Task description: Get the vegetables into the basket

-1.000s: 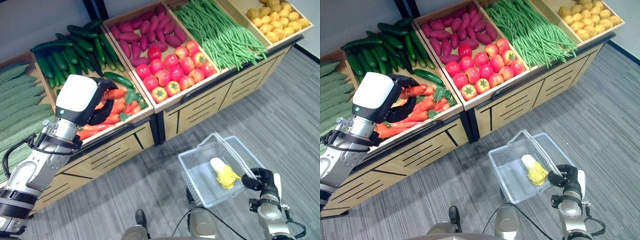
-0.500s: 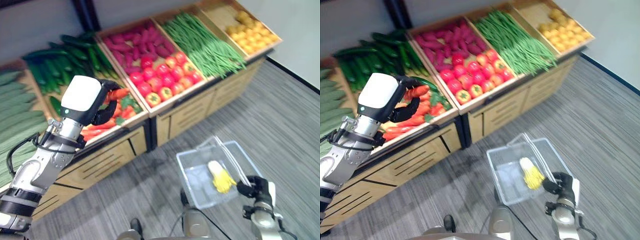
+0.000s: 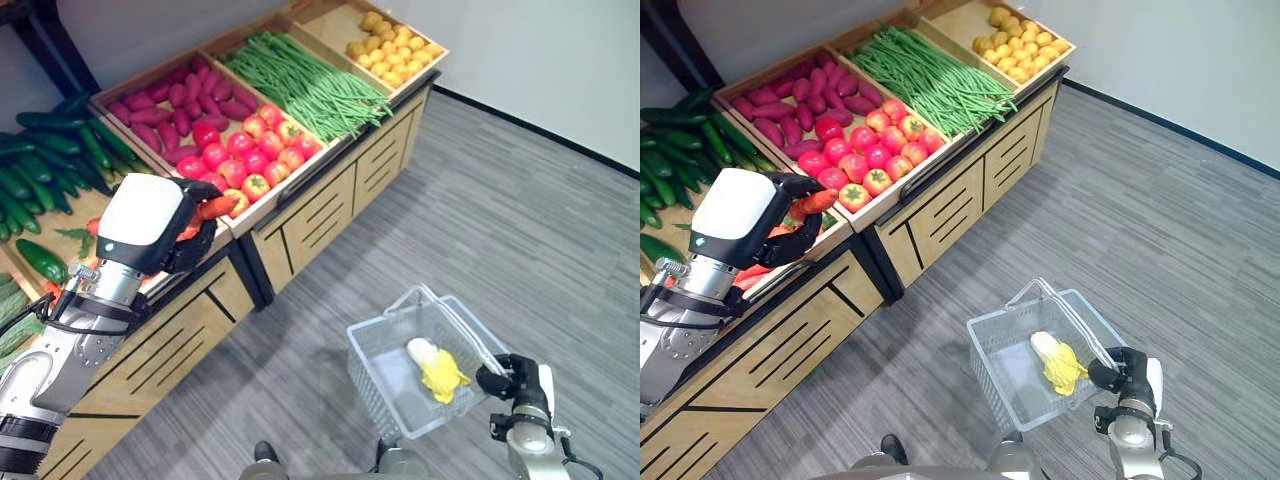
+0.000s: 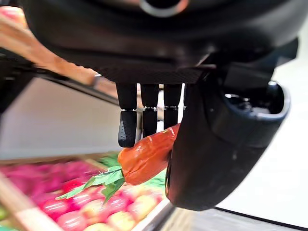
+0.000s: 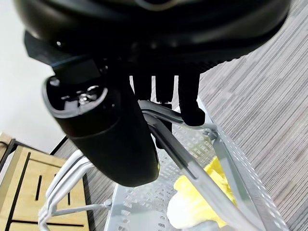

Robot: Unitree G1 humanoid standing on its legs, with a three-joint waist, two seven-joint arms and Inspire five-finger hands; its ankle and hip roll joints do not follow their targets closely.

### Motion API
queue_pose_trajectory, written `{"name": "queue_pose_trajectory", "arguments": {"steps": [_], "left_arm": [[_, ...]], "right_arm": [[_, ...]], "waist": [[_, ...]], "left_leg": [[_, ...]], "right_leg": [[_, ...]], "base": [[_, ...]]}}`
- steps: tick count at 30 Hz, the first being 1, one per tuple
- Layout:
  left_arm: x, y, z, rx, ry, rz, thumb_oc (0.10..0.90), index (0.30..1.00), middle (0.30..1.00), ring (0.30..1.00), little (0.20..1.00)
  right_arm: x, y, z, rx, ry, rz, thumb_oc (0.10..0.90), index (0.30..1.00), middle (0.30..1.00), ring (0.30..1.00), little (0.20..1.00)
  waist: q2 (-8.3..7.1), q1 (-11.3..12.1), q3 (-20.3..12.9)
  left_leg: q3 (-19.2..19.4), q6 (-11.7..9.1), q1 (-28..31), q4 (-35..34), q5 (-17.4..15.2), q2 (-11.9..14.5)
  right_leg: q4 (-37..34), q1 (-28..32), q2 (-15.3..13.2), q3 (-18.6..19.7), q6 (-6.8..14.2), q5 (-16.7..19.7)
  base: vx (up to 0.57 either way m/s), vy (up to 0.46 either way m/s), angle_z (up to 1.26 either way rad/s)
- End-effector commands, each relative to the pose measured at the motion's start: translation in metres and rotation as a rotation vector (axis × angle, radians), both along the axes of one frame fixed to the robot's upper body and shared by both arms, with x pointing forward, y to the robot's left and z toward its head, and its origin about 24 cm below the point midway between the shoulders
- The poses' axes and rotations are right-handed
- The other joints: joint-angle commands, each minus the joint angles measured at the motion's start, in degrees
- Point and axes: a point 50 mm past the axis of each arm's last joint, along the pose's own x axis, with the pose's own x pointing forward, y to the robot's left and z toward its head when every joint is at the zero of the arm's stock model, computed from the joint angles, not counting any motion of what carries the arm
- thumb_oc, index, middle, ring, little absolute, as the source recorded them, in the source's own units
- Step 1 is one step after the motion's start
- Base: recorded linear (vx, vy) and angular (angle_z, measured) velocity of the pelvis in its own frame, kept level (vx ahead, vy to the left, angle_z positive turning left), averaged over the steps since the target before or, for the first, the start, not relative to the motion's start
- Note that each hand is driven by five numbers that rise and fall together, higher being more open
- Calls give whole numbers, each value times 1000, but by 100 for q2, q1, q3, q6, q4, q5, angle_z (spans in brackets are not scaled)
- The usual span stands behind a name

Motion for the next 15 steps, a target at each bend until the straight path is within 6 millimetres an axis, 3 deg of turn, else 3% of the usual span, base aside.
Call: {"name": "queue_pose_trajectory", "arguments": {"steps": [1, 8, 11, 13, 14, 15], "left_arm": [[5, -4, 49, -55, -225, -45, 400, 300, 300, 300, 300], [15, -27, 39, -125, -185, -133, 400, 300, 300, 300, 300], [20, -35, 38, -147, -185, -166, 400, 300, 300, 300, 300], [19, -39, 33, -172, -179, -170, 400, 300, 300, 300, 300], [19, -36, 33, -167, -188, -158, 400, 300, 300, 300, 300], [13, -32, 34, -150, -220, -142, 400, 300, 300, 300, 300]], "right_arm": [[40, -27, 60, -126, -327, -32, 400, 300, 300, 300, 300], [33, -41, 79, -216, -370, -40, 400, 300, 300, 300, 300], [31, -46, 88, -260, -391, -32, 400, 300, 300, 300, 300], [40, -48, 98, -299, -423, -16, 400, 300, 300, 300, 300], [42, -47, 100, -304, -430, -13, 400, 300, 300, 300, 300], [53, -43, 106, -317, -454, 21, 400, 300, 300, 300, 300]], "waist": [[-90, -57, -259], [224, -336, -84], [209, -408, 28], [215, -227, 149], [202, -227, 133], [204, -60, 100]], "left_leg": [[-258, 20, -95, 198, -496, -271], [-261, -265, -129, 348, -203, 42], [-363, -411, -373, 1067, -240, 266], [-1481, -413, -551, 1134, -196, -42], [-1630, -358, -612, 970, -258, -103], [-2659, -245, -785, 468, -290, -259]], "right_leg": [[74, -93, -149, -185, 255, -34], [258, -145, 109, -39, -7, -322], [166, -25, 211, -12, -153, -394], [97, -16, 267, 300, -183, -391], [91, -77, 233, 384, -168, -336], [60, -265, 280, 928, -105, -235]], "base": [[3, -196, -17], [-21, -176, -8], [-16, -200, -8], [46, -11, -32], [125, 63, -130], [94, 49, -131]]}}
